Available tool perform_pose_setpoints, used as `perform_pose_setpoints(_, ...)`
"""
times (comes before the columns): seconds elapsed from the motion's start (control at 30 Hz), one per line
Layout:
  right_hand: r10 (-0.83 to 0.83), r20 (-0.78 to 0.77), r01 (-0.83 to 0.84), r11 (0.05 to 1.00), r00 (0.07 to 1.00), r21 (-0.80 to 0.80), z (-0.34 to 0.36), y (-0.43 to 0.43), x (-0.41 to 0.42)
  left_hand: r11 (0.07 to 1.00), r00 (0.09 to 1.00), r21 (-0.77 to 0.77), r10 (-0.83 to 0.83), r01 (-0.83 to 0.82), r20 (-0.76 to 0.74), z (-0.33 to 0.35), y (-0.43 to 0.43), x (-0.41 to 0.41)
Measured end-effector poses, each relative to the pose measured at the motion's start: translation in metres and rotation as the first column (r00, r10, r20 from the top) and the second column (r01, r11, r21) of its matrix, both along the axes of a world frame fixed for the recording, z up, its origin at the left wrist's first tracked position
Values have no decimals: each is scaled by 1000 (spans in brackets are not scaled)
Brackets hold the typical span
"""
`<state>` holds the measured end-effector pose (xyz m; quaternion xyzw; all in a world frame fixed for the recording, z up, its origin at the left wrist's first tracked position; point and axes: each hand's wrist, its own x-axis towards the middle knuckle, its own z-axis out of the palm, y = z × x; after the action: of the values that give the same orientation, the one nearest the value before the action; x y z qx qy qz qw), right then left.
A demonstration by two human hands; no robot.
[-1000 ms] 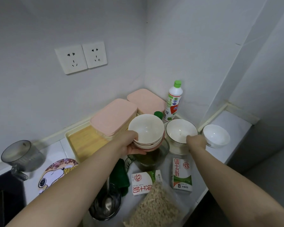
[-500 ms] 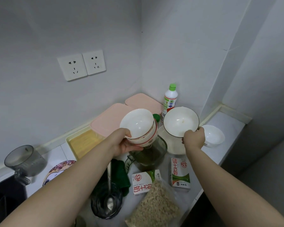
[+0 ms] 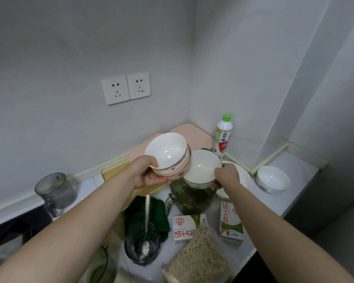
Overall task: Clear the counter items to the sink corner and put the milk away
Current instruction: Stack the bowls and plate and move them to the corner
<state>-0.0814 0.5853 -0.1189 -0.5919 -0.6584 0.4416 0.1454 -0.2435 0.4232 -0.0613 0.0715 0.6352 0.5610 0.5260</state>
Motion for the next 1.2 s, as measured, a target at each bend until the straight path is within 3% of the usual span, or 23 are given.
perform_pose_setpoints(0.27,190,143,-173,978,971,-120,6,-10,-9,999,997,-36,-33,30,-75,6,0,5)
perform_pose_setpoints(0.37,283,230,-287,958,931,-14,14,-6,-7,998,995,-37,-45,42,-86,11,4,7)
perform_pose_setpoints(0.4,272,208,-299,948,940,108,18,-4,-7,998,995,-37,-50,47,-89,13,6,8)
perform_pose_setpoints(0.47,241,8,-233,931,971,279,38,-1,-8,997,993,-45,-68,64,-101,16,12,9)
perform_pose_setpoints(0.57,290,-308,-312,950,906,-24,74,-2,-12,993,987,-71,-98,89,-129,19,24,13)
perform_pose_setpoints(0.67,408,-188,-423,905,893,-48,84,-5,-14,991,979,-83,-117,104,-169,18,36,18)
perform_pose_setpoints(0.83,408,-86,-410,912,909,-9,79,-1,-16,985,960,-121,-150,124,-237,12,51,23)
perform_pose_setpoints(1.0,368,31,-370,924,929,97,73,-3,-16,968,866,-205,-226,147,-446,8,58,22)
perform_pose_setpoints(1.2,359,117,-373,918,926,134,65,-6,-17,952,768,-281,-271,124,-581,-3,63,18)
